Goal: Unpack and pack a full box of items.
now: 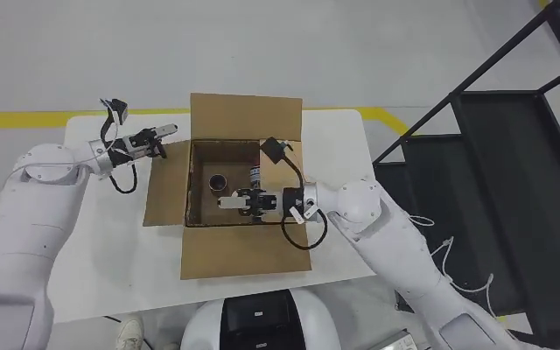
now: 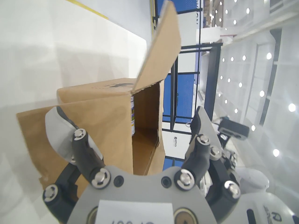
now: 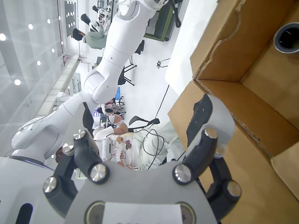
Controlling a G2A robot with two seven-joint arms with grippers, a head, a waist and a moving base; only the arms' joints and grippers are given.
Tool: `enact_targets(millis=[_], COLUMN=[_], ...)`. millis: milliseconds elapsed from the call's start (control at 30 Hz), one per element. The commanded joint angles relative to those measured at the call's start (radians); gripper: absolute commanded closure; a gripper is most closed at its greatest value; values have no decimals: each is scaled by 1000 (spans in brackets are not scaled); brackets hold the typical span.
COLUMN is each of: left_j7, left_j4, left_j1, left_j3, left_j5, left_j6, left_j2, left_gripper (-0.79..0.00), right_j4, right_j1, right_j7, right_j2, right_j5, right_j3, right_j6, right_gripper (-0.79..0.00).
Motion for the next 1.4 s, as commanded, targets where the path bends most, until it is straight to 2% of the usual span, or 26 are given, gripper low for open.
enact_targets(millis=[0,133,300,433,533,633,1133,1267,1367], left_j7=[-91,-157,-215,-193,-172,-178,-178,-96,-74], left_j4=[-110,-259,-349,-299,-197,-90,-90,-124,-121], left_j1=[18,31,10,-43,-99,-158,-158,-146,-143], left_j3=[-6,18,79,164,232,301,301,324,369], left_j5=[32,66,18,-32,-143,-205,-205,-156,-171], left_j6=[-36,-67,-90,-83,-18,-8,-8,70,124], left_j2=[12,14,-3,-38,-80,-125,-125,-133,-159], left_gripper=[-785,-785,-785,-785,-785,-785,-785,-785,-785], right_j4=[-8,-29,-67,-66,-56,-52,-38,-38,-43], right_j1=[-33,-100,-214,-286,-319,-334,-321,-321,-325], right_j7=[4,23,62,88,105,122,128,128,110], right_j2=[9,28,51,63,68,72,75,75,75], right_j5=[10,36,114,184,239,261,266,266,265], right_j3=[41,133,271,352,386,398,384,384,378], right_j6=[-5,-17,-49,-78,-97,-109,-93,-93,-93], right_gripper=[-785,-785,-785,-785,-785,-785,-785,-785,-785])
